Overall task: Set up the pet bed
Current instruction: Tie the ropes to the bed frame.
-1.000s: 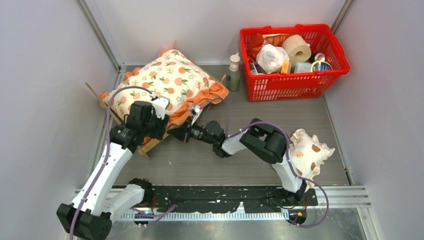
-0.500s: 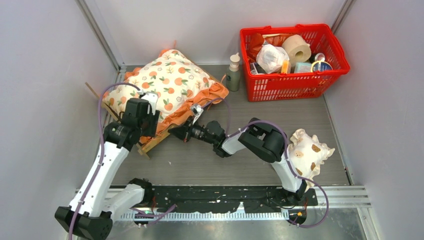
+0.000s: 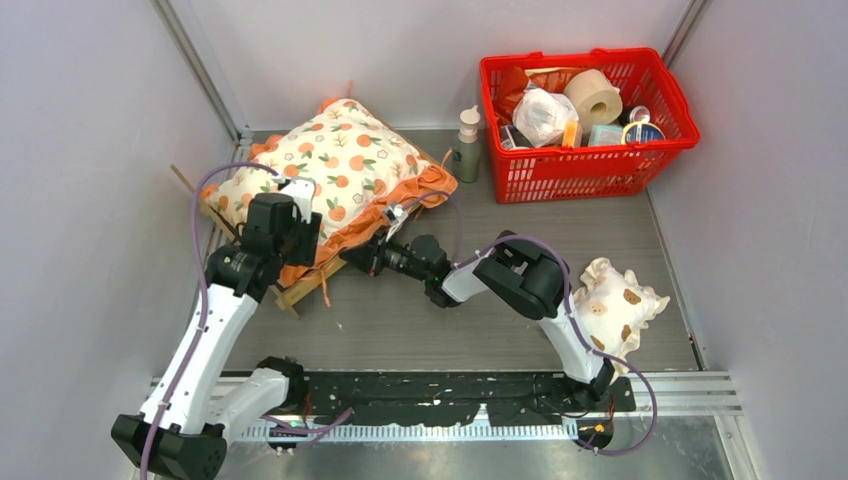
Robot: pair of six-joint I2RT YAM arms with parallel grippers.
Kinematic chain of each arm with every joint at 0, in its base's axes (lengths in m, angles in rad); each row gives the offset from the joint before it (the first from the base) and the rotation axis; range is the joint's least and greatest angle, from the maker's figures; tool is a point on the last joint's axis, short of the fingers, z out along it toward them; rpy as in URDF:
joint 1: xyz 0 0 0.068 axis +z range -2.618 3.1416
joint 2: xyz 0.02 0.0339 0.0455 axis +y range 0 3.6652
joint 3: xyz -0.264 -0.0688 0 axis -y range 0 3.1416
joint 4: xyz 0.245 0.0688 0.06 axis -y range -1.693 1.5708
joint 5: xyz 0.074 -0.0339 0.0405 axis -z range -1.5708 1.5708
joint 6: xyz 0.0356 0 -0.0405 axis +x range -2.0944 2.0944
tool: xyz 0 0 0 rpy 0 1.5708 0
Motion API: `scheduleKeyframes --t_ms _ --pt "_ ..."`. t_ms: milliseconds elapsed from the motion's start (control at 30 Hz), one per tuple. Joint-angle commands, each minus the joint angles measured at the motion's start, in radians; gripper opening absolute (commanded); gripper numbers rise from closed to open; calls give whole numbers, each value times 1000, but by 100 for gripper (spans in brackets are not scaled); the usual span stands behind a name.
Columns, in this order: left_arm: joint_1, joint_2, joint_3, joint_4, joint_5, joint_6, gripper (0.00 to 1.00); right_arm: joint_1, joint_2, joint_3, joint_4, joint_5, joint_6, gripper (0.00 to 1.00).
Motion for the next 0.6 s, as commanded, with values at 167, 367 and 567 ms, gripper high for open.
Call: scheduleKeyframes --t_ms 167,367,567 --pt "3 18 47 32 50 22 55 -6 -83 -45 71 14 24 20" --pt "4 -7 18 38 99 19 54 -3 -117 -98 80 35 23 27" --pt "2 -13 22 39 289 58 51 -1 -122 -113 98 38 24 26"
